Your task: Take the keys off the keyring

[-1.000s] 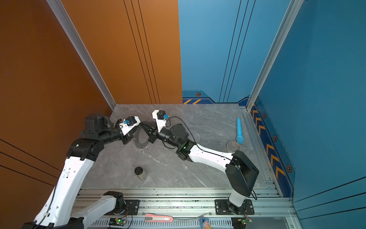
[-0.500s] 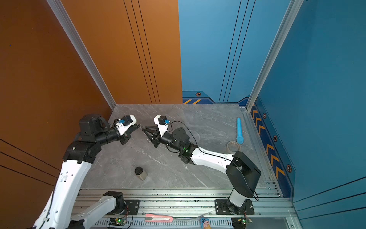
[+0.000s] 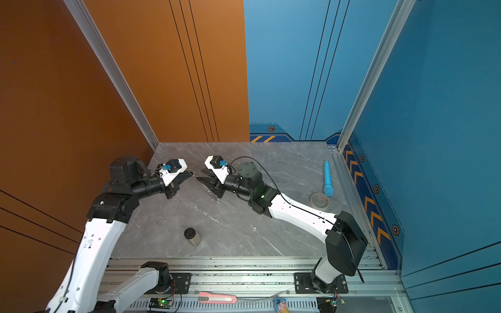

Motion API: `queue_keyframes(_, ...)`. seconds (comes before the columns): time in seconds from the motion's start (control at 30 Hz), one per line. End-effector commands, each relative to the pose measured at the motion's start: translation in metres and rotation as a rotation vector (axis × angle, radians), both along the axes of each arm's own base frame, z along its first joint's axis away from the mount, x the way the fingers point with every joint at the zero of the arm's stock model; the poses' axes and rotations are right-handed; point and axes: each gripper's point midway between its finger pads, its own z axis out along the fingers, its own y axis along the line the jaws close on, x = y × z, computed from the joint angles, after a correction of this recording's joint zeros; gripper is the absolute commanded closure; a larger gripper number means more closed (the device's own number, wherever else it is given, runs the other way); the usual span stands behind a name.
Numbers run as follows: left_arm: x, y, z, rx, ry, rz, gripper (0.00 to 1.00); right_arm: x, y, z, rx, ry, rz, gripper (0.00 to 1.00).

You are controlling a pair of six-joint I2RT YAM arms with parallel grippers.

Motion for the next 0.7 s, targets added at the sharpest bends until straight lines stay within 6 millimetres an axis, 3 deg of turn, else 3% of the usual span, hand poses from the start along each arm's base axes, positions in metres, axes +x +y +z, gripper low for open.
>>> queue_keyframes(0.0,-0.005,-0.005,0.006,-0.033,-0.003,-0.039,1.00,-0.001,0.001,-0.004,-0.080,-0.038,0.072,0.64)
queue_keyframes(0.53,-0.009,-0.007,0.012,-0.059,0.019,-0.050,1.00,-0.012,0.013,-0.008,-0.139,-0.021,0.254,0.66)
queue_keyframes(0.67,-0.007,-0.006,0.012,-0.055,0.026,-0.043,1.00,-0.016,0.013,-0.006,-0.135,-0.011,0.274,0.71)
